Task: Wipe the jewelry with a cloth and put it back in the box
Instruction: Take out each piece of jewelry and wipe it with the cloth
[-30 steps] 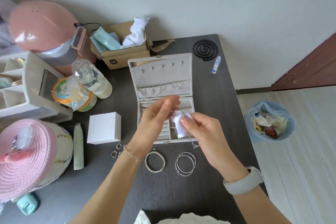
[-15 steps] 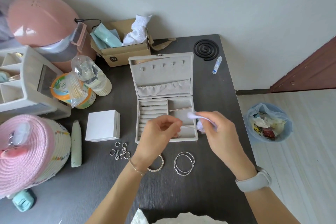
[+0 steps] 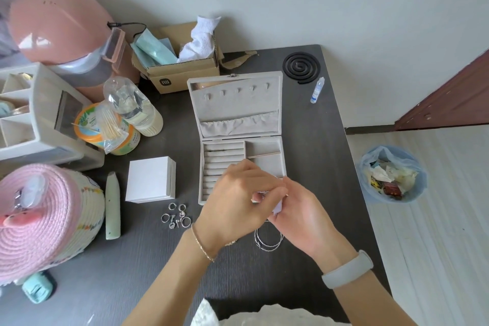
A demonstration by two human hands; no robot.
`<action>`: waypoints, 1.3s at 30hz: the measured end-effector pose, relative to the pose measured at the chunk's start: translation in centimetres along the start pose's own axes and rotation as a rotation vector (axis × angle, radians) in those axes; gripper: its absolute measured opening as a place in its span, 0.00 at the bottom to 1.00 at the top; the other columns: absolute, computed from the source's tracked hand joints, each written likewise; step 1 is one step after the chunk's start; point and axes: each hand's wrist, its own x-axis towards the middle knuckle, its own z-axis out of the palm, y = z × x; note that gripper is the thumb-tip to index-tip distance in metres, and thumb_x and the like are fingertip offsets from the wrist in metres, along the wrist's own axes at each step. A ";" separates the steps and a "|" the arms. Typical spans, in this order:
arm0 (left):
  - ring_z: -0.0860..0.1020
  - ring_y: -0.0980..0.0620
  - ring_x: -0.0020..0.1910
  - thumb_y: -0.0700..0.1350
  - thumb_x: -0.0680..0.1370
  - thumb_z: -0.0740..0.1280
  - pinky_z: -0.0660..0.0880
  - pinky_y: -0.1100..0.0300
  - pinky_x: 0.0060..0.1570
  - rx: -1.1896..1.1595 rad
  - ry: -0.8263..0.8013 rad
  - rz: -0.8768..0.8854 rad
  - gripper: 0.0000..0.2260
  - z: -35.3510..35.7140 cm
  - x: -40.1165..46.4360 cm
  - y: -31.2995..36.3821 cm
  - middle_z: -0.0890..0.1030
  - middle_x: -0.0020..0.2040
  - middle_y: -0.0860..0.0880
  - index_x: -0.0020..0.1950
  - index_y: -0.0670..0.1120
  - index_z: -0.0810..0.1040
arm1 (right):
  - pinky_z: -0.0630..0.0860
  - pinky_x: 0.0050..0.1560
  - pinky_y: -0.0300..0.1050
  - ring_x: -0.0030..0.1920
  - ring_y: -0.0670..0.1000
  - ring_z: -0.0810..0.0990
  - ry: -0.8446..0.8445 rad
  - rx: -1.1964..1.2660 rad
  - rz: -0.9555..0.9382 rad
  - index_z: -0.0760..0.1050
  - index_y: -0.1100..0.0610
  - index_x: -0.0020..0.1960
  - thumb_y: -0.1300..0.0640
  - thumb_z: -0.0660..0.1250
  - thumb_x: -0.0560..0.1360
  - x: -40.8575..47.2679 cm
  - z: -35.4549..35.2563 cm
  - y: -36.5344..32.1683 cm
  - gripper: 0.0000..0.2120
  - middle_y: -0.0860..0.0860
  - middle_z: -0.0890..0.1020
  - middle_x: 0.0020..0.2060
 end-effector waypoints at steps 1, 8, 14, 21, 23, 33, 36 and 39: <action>0.73 0.59 0.41 0.49 0.74 0.62 0.70 0.65 0.45 -0.003 0.016 0.020 0.14 -0.2 -0.1 -0.1 0.83 0.39 0.56 0.32 0.48 0.81 | 0.73 0.48 0.41 0.43 0.50 0.75 0.015 0.031 0.005 0.74 0.59 0.44 0.55 0.54 0.78 -0.1 0.0 0.0 0.13 0.52 0.77 0.34; 0.76 0.58 0.38 0.48 0.75 0.63 0.70 0.69 0.42 -0.378 0.279 -0.391 0.10 0.1 -0.9 -1.3 0.78 0.38 0.53 0.33 0.50 0.74 | 0.74 0.34 0.34 0.32 0.46 0.74 0.071 -0.089 -0.023 0.73 0.66 0.51 0.66 0.59 0.75 0.3 -0.5 0.1 0.07 0.53 0.75 0.34; 0.79 0.45 0.49 0.49 0.77 0.58 0.76 0.52 0.54 -1.151 -0.069 -0.836 0.13 2.5 -2.7 -2.5 0.82 0.45 0.43 0.51 0.41 0.77 | 0.64 0.27 0.38 0.22 0.48 0.70 0.230 -0.571 -0.224 0.75 0.67 0.42 0.65 0.57 0.78 -0.2 0.7 0.3 0.11 0.54 0.78 0.29; 0.80 0.52 0.35 0.44 0.80 0.57 0.77 0.59 0.42 -1.342 -0.090 -1.001 0.12 3.4 -2.0 -1.5 0.81 0.37 0.46 0.44 0.42 0.78 | 0.69 0.33 0.42 0.24 0.45 0.67 0.356 -1.040 -0.519 0.74 0.64 0.37 0.58 0.59 0.78 -0.4 0.8 -0.5 0.14 0.47 0.69 0.19; 0.78 0.54 0.34 0.40 0.78 0.59 0.77 0.64 0.39 -1.280 -0.022 -0.954 0.09 3.2 -1.8 -1.4 0.80 0.38 0.45 0.44 0.40 0.78 | 0.70 0.37 0.42 0.26 0.44 0.68 0.377 -1.072 -0.544 0.72 0.64 0.35 0.57 0.58 0.79 -0.5 0.6 -0.8 0.16 0.47 0.69 0.20; 0.80 0.51 0.41 0.40 0.77 0.62 0.79 0.59 0.48 -1.365 0.193 -0.961 0.08 3.4 -0.9 -0.8 0.82 0.39 0.46 0.46 0.39 0.80 | 0.66 0.32 0.31 0.28 0.41 0.71 0.323 -1.190 -0.529 0.74 0.57 0.37 0.58 0.54 0.80 -1.2 1.0 -0.8 0.16 0.40 0.72 0.23; 0.80 0.50 0.36 0.41 0.78 0.59 0.80 0.59 0.43 -1.651 0.222 -1.048 0.11 3.5 -0.5 -1.1 0.80 0.37 0.46 0.41 0.40 0.78 | 0.68 0.38 0.34 0.38 0.44 0.74 0.168 -1.476 -0.605 0.76 0.54 0.44 0.53 0.53 0.80 -1.6 1.1 -0.5 0.15 0.44 0.77 0.34; 0.78 0.48 0.39 0.39 0.75 0.60 0.80 0.57 0.42 -1.781 0.198 -1.125 0.06 3.5 -0.2 -1.2 0.77 0.40 0.44 0.43 0.39 0.76 | 0.74 0.47 0.44 0.45 0.46 0.78 0.076 -1.669 -0.775 0.75 0.50 0.59 0.48 0.49 0.79 -1.5 1.0 -0.6 0.19 0.44 0.82 0.42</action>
